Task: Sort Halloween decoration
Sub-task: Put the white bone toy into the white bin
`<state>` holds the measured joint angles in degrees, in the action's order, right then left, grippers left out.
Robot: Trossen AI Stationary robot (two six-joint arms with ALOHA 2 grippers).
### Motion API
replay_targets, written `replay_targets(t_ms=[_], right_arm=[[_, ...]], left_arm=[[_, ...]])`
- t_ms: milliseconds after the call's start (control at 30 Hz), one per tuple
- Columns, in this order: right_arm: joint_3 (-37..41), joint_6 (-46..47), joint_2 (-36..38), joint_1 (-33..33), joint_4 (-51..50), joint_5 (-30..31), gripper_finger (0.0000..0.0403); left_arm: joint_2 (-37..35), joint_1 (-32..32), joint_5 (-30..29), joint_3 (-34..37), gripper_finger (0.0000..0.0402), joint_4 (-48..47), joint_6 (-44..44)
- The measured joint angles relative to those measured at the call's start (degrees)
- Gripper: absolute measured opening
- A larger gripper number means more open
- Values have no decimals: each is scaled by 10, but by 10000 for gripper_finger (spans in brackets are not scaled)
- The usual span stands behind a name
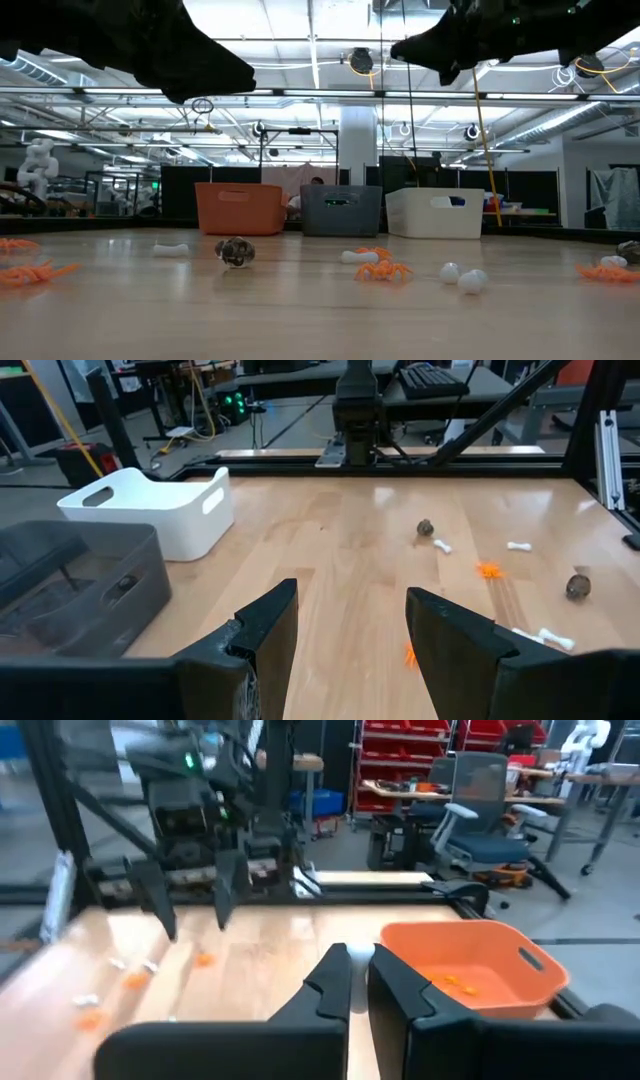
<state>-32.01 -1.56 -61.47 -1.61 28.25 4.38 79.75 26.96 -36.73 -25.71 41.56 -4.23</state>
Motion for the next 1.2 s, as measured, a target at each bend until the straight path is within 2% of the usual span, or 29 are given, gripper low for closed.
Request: replay_targets(t_ms=[567,867,1200], right_arm=[[0,-249,0,-3,-7,0,3],[0,-348,0,-2,-7,0,4],[0,-414,0,-2,-7,0,4]], left_arm=[[0,-9,-10,0,192,-5,1],[0,-26,-10,0,192,-5,1],[0,-26,-10,0,192,-16,-22]])
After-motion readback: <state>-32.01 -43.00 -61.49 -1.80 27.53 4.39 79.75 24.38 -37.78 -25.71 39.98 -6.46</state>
